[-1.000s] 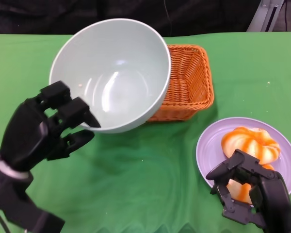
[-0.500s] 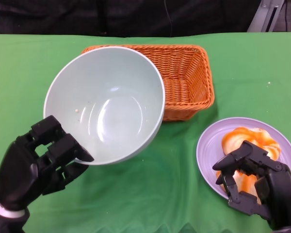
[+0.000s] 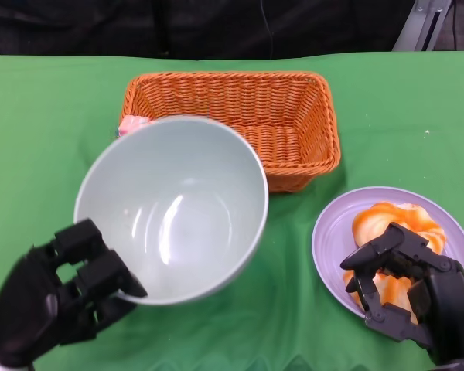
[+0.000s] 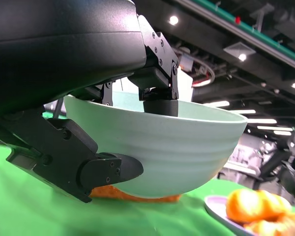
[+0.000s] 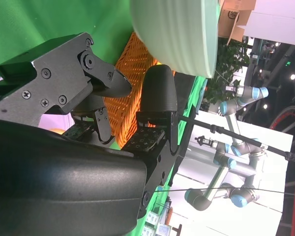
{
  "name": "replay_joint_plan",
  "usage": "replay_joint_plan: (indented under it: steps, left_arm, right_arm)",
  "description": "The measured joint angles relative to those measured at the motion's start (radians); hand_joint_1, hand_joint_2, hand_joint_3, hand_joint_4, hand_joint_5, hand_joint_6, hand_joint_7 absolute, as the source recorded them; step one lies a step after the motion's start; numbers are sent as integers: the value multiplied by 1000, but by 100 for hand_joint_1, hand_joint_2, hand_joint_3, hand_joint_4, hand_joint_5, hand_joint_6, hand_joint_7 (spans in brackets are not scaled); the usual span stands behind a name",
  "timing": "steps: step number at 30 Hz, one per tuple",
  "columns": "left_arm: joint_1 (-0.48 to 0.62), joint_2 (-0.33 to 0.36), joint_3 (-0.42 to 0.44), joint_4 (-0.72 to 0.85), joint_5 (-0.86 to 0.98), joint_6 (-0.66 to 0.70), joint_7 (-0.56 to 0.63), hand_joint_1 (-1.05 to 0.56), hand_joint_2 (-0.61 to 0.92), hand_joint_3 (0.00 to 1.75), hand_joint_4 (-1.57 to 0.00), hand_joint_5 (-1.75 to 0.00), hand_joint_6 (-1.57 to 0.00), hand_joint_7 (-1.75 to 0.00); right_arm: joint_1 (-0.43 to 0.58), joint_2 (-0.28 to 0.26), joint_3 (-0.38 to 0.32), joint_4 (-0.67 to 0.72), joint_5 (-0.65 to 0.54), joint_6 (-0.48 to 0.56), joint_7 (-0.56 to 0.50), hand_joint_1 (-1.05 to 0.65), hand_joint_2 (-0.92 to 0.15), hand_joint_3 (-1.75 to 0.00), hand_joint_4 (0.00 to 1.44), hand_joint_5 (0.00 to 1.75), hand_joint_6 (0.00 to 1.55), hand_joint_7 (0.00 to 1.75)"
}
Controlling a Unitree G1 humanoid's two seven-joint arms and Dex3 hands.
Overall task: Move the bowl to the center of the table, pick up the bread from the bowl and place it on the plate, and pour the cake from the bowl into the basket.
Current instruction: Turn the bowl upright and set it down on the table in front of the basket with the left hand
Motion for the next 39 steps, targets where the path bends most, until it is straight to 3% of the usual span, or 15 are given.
replay_joint_plan:
  steps: [8,15,20,26,37,38,39]
  left_arm:
    - [-4,-5,-63,56,12,-1,0,-2,76,72,-52,-175,-43,-174]
    - [-41,-24,-120,167,20,-14,-32,-4,76,73,-48,-172,-44,-170]
    - [-96,-45,-154,255,19,-7,-62,-7,90,51,-47,-173,-46,-162]
    - [-137,-77,-190,341,17,18,-120,-10,92,48,-47,-175,-46,-162]
    - [-146,-95,-197,365,-25,20,-211,-10,92,50,-48,-175,-45,-166]
    - [-146,-95,-199,363,-25,18,-212,-22,92,36,-53,-140,-54,-122]
    - [-146,-93,-202,358,-24,15,-211,-28,92,28,-54,-120,-62,-90]
  right_arm:
    - [1,-1,-2,-4,-9,0,-4,-2,-59,-99,74,152,69,129]
    - [1,-1,-1,-8,-8,0,-7,-2,-59,-97,74,151,69,128]
    - [-5,5,2,-7,-17,-2,-19,-2,-59,-97,75,151,70,127]
    - [-13,13,9,-1,-17,-6,-29,-2,-60,-98,75,151,70,128]
    - [-11,16,12,-8,-16,-5,-29,0,-58,-102,75,151,71,127]
    - [-11,16,12,-8,-16,-5,-29,-1,-57,-102,75,151,71,127]
    - [-11,16,12,-8,-16,-3,-30,-2,-57,-102,75,151,70,127]
